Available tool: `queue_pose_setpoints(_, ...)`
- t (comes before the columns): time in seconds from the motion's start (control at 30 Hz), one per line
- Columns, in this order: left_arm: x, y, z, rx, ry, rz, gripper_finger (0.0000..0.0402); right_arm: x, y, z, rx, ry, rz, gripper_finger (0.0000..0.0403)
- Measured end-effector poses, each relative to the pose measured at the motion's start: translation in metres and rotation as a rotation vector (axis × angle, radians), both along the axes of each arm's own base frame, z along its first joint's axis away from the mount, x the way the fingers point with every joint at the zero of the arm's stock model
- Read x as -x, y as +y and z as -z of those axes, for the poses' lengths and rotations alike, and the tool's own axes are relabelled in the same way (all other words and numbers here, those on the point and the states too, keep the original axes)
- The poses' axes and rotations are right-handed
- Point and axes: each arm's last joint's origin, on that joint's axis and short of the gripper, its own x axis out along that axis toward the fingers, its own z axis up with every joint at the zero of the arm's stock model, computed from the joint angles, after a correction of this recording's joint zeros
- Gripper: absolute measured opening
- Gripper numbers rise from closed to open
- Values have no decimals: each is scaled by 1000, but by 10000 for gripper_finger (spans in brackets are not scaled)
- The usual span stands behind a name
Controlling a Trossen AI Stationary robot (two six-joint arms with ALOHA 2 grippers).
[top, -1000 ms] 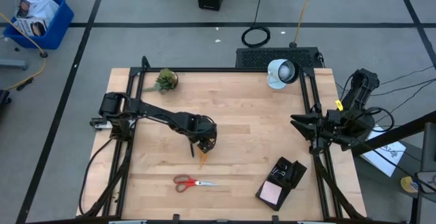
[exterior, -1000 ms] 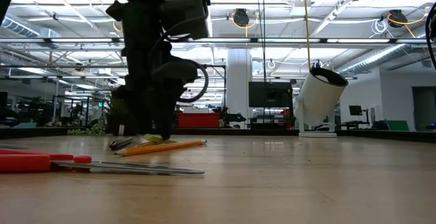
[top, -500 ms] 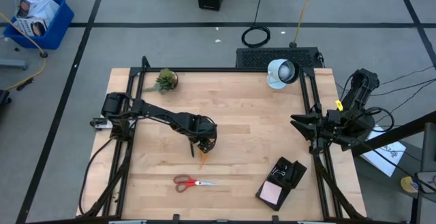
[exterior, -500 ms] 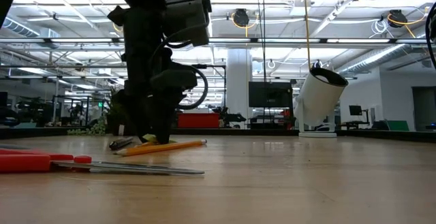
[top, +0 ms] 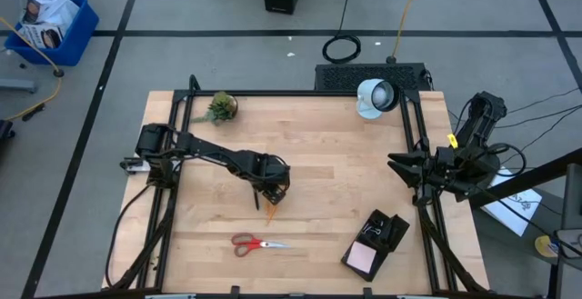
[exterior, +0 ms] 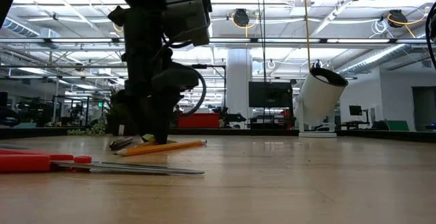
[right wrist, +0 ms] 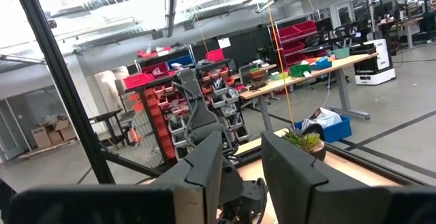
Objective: Pick and place office supplies into organizer
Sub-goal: Put the green eraser into the desk organizer
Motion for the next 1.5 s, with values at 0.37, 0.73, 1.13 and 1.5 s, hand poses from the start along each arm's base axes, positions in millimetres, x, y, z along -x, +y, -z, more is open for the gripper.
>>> queue_pose_setpoints(0.37,0,-1,0,30,1,29,72,0,1,0,3,2,0,93)
queue_pose_setpoints(0.73,3,-3,-9,78,-4,32,82,0,1,0,6,4,1,93)
queue_pose_setpoints(1.13,6,-2,-48,90,-176,-3,69,0,0,2,2,28,48,93)
queue_pose_setpoints(1.5,-21,-6,-74,275,-531,-59,67,0,-1,3,3,56,93,93)
